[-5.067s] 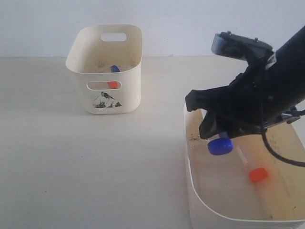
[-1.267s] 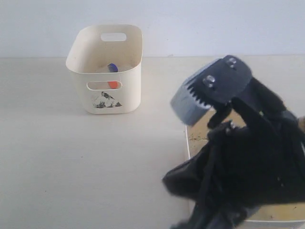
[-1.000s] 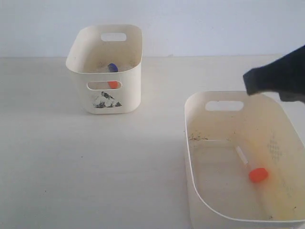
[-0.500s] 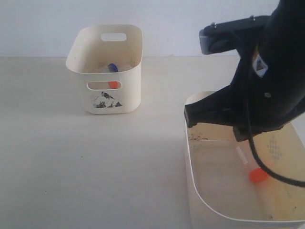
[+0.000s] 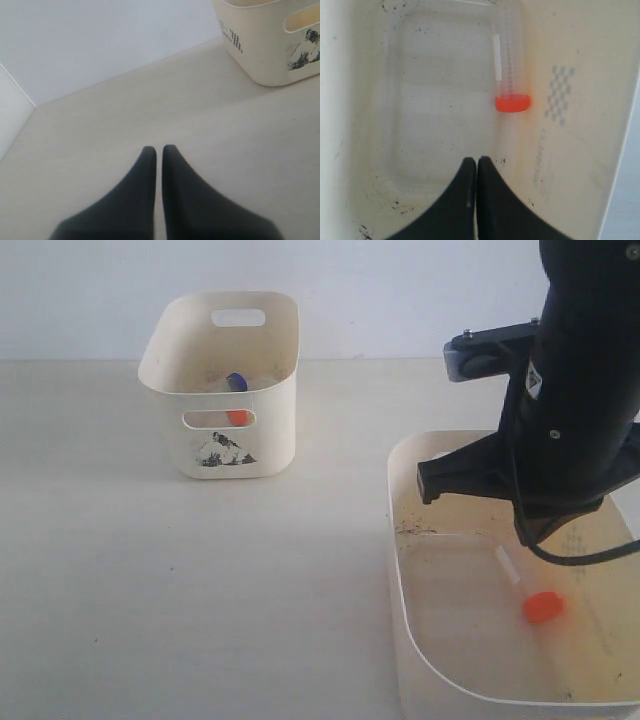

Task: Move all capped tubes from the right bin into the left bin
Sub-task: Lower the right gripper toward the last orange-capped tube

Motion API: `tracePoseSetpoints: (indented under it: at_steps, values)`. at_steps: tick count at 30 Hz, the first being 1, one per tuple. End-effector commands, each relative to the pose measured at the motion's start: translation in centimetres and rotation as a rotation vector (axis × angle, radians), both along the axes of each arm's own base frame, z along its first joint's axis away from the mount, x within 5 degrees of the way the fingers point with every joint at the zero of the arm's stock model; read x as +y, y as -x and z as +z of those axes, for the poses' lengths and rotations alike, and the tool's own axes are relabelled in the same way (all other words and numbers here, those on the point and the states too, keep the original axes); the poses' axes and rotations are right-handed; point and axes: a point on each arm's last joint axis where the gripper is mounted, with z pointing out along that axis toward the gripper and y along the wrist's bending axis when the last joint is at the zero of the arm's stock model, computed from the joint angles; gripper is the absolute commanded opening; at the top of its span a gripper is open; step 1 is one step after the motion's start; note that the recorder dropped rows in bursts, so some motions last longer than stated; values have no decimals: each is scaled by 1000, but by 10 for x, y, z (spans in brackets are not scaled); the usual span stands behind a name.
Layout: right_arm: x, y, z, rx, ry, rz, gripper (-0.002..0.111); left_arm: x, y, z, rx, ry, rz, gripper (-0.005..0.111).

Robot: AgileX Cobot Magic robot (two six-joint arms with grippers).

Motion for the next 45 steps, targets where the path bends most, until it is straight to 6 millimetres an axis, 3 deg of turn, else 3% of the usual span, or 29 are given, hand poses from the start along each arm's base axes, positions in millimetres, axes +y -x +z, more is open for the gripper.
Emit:
tracePoseSetpoints:
  at_steps: [1, 13, 20, 45]
  values:
    - [0, -4, -7, 28, 15, 13, 0, 0, 0, 1, -6, 12, -5, 4]
    - [3, -12, -31, 99, 81, 50, 0, 0, 0, 1, -6, 12, -5, 4]
    - [3, -9, -51, 55, 26, -56, 0, 0, 0, 1, -6, 12, -5, 4]
    - [3, -17, -55, -14, 30, -87, 0, 0, 0, 1, -6, 12, -5, 4]
